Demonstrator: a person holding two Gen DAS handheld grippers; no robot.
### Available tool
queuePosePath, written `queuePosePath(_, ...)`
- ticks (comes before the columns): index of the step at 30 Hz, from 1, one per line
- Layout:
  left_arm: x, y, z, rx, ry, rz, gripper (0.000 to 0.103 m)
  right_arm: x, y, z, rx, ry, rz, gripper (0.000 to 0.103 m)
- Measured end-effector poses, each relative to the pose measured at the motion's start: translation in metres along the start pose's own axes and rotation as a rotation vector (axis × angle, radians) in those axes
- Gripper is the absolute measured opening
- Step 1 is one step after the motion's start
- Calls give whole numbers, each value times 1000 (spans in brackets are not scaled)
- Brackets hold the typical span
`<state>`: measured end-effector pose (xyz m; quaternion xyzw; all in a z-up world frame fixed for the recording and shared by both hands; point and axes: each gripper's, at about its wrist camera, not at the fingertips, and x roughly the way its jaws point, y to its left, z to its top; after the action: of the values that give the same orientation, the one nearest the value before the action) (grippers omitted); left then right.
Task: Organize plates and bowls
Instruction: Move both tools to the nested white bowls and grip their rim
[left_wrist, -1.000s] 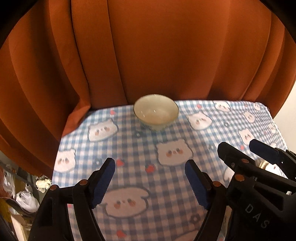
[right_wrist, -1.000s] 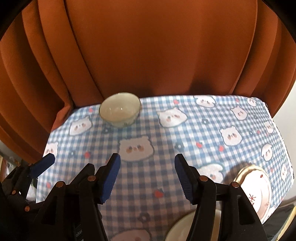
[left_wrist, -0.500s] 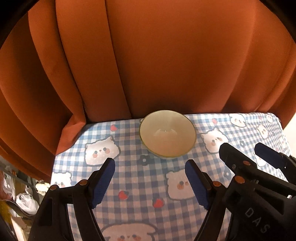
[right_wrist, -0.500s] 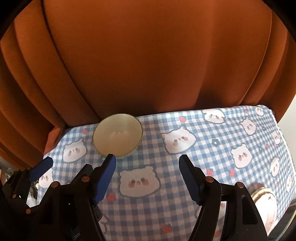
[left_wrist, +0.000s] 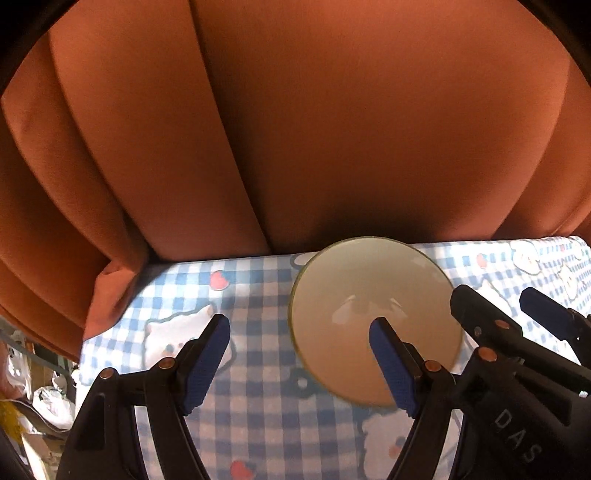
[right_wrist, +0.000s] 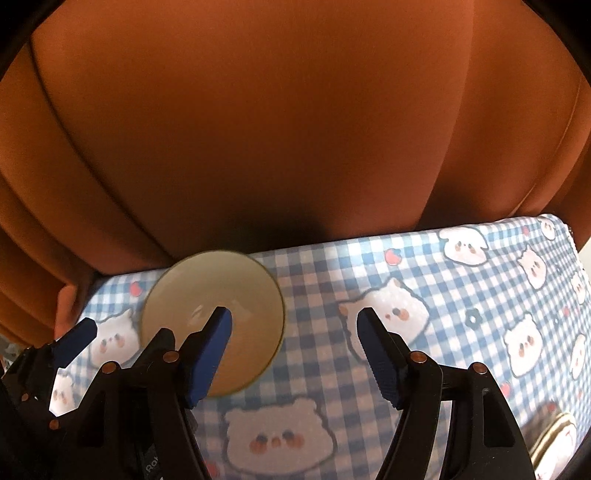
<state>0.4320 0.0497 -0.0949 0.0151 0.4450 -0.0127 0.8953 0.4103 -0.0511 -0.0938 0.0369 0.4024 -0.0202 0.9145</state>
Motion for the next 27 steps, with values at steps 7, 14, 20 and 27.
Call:
queuePosePath(7,30,3,2,-33,29,12,65,32,4,6,-24,13,15,50)
queuePosePath(14,45,5,1,-47,70,18,32,55,10,5,-44,58,52,20)
queuePosePath(20,44,-5,3,-32,60,12,19,56,11,6,-55,50,51,16)
queuePosePath(27,48,-12,4,-25,81,22,19,52,12,5,-71,63,49,16)
